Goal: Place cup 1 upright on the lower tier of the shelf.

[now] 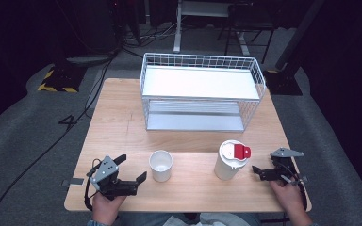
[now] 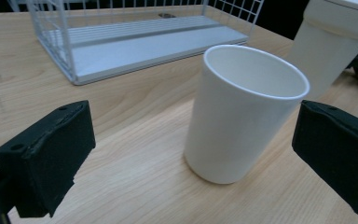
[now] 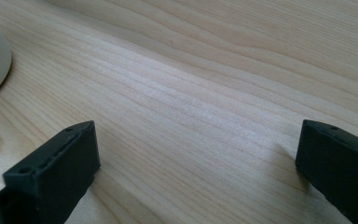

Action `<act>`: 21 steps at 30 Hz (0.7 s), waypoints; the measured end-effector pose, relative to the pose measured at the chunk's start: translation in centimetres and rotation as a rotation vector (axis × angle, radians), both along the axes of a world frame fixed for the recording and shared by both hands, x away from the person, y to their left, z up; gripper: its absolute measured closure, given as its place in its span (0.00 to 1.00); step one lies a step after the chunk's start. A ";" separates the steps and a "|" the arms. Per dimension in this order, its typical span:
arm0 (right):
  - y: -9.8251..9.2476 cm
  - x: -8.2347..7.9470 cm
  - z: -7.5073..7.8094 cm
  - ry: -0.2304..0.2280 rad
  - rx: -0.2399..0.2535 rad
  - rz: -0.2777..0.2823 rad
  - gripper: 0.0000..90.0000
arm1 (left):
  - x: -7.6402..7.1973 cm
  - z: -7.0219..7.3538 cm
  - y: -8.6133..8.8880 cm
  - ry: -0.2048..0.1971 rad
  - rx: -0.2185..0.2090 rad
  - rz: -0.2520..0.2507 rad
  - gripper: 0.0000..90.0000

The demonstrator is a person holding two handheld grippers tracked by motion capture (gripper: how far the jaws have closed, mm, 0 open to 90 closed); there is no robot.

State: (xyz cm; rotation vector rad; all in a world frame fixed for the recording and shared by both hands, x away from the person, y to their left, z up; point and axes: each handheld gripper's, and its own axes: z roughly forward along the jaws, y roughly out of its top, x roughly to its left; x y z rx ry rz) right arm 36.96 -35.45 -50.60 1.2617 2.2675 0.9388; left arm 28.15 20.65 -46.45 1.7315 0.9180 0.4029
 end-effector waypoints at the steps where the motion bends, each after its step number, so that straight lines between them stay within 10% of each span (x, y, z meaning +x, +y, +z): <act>1: 0.0 0.0 0.0 -0.001 0.000 0.001 0.00 | 0.0 0.0 0.0 0.000 0.000 0.000 0.00; 21: 0.1 0.0 0.0 -0.001 0.001 0.005 0.00 | 0.4 -0.3 -3.2 -0.017 -0.032 -0.042 0.00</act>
